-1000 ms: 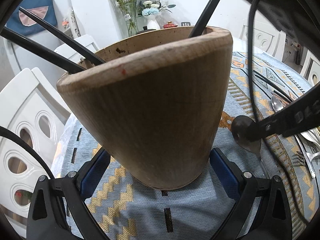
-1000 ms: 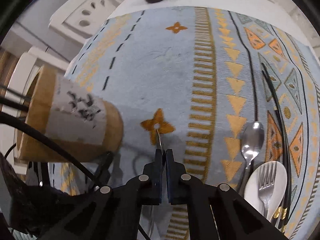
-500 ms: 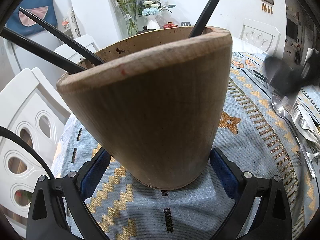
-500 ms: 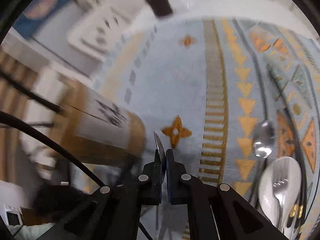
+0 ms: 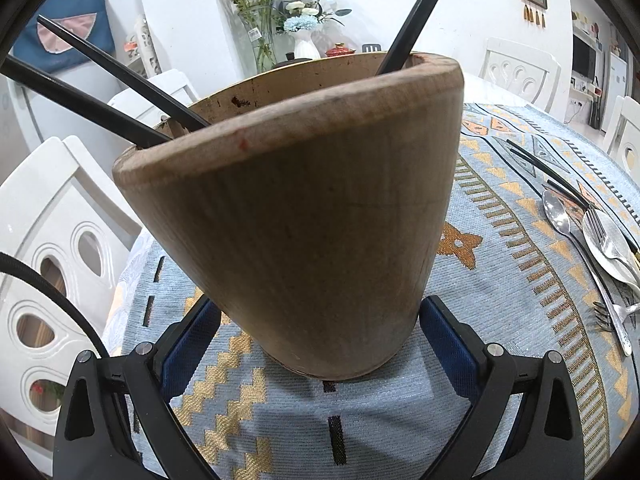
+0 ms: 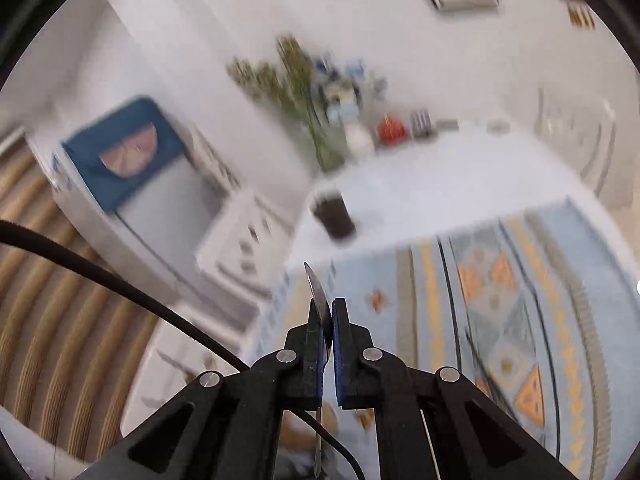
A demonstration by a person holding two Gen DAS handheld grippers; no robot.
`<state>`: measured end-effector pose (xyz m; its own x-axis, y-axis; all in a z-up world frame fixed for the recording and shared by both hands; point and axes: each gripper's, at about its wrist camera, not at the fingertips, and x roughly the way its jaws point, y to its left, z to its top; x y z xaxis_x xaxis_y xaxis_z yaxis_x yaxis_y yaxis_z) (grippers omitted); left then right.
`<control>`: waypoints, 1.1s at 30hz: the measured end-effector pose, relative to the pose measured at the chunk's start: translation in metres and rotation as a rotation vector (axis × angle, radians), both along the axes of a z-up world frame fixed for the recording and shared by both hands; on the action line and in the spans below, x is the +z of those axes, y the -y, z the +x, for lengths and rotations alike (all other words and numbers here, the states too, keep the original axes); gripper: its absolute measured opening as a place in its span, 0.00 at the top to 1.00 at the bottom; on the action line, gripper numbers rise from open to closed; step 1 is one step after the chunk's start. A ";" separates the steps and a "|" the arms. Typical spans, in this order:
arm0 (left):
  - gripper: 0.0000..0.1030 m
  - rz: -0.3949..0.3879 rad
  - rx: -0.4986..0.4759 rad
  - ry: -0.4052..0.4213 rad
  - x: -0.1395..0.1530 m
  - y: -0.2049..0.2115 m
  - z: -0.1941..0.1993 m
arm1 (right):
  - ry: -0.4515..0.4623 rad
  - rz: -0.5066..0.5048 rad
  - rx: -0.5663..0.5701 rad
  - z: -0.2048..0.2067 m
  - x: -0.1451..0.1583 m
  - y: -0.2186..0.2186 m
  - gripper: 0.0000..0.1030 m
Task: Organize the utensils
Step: 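Lift the silver spoon with the right gripper over the wooden cup, then open the right gripper to drop the spoon into the wooden cup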
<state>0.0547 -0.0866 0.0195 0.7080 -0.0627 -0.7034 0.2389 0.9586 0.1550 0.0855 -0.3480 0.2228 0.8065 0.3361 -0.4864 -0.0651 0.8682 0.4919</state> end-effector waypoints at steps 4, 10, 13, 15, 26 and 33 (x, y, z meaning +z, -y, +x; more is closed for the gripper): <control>0.03 0.000 0.000 0.000 0.000 0.000 0.000 | 0.101 0.029 0.031 0.004 0.033 -0.026 0.96; 0.03 0.000 0.000 0.000 0.000 0.000 0.000 | 0.124 -0.010 0.118 0.016 0.036 -0.078 0.96; 0.03 0.000 0.000 0.000 0.000 0.000 0.000 | 0.105 -0.080 0.146 0.023 0.020 -0.107 0.96; 0.03 0.000 0.000 0.000 0.000 0.000 0.000 | 0.092 -0.143 0.161 0.027 0.002 -0.122 0.96; 0.03 -0.001 0.000 -0.001 0.001 0.000 0.000 | 0.052 -0.332 0.237 0.023 -0.041 -0.159 0.96; 0.03 0.000 0.000 -0.001 0.002 0.001 0.000 | -0.014 -0.245 0.264 0.023 -0.034 -0.134 0.64</control>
